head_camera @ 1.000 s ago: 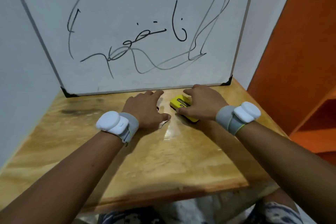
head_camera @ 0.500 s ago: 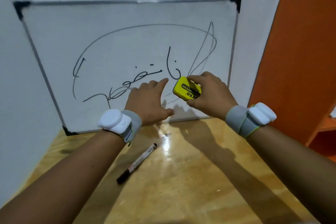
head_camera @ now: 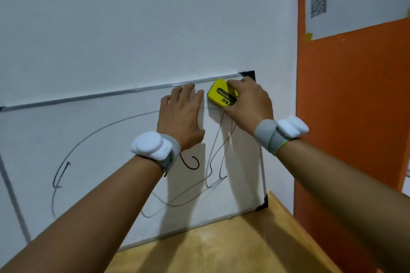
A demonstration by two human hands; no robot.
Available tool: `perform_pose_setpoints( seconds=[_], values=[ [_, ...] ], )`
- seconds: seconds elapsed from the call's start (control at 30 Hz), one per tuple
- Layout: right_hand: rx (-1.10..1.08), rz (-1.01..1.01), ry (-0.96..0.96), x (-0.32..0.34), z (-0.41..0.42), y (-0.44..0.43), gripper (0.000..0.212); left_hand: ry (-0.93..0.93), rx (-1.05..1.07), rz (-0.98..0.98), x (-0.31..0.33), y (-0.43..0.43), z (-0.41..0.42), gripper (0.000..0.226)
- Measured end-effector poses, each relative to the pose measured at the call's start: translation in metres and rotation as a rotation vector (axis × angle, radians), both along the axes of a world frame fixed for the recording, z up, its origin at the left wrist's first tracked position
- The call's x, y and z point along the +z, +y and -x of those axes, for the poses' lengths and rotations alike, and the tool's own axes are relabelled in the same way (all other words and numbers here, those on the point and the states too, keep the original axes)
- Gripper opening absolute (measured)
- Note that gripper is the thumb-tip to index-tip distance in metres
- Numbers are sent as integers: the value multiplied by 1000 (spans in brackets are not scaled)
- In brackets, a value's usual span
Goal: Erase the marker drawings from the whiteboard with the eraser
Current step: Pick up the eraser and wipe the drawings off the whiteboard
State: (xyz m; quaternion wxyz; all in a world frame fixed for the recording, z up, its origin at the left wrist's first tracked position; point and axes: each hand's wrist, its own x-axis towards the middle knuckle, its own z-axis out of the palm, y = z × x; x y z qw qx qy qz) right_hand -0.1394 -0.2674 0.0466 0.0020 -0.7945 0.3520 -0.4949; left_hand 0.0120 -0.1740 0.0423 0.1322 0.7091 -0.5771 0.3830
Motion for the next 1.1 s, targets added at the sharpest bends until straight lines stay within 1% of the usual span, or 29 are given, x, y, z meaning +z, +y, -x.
perform_pose_setpoints(
  seconds=[0.07,0.13,0.23,0.33,0.47,0.53,0.6,0.7,0.73,0.83,0.87,0.93,1.0,1.1],
  values=[
    [-21,35,-4,-2,-7,-10,39,-57,5,24,-3,-10,-4,94],
    [-52,78,-1,-12,-12,-15,48,-73,13,55,-9,-12,-9,97],
    [-45,96,12,-47,-15,-19,59,-79,4,76,-18,-19,-14,100],
    [-12,100,76,-99,-13,-7,59,-86,24,73,-25,-17,-16,102],
    [25,127,285,-173,-8,10,59,-84,73,28,-41,-10,-15,105],
    [29,168,361,-194,-6,16,56,-84,87,19,-43,-7,-15,106],
    [53,186,400,-198,-4,18,54,-78,92,14,-42,-6,-13,106],
    [95,166,473,-180,4,15,53,-80,88,-14,-39,-3,-10,105],
    [107,141,431,-168,7,15,54,-71,83,-12,-38,1,-11,105],
    [89,55,118,-109,10,7,59,-24,75,56,-32,15,-22,105],
    [79,60,62,-85,8,3,59,-19,84,64,-30,20,-26,108],
    [75,104,32,-44,-2,-3,55,-12,109,42,-31,30,-35,116],
    [111,147,25,-18,-18,-4,49,11,153,-2,-34,39,-43,127],
    [142,192,33,-14,-40,-2,50,12,206,-57,-40,43,-53,137]
  ],
)
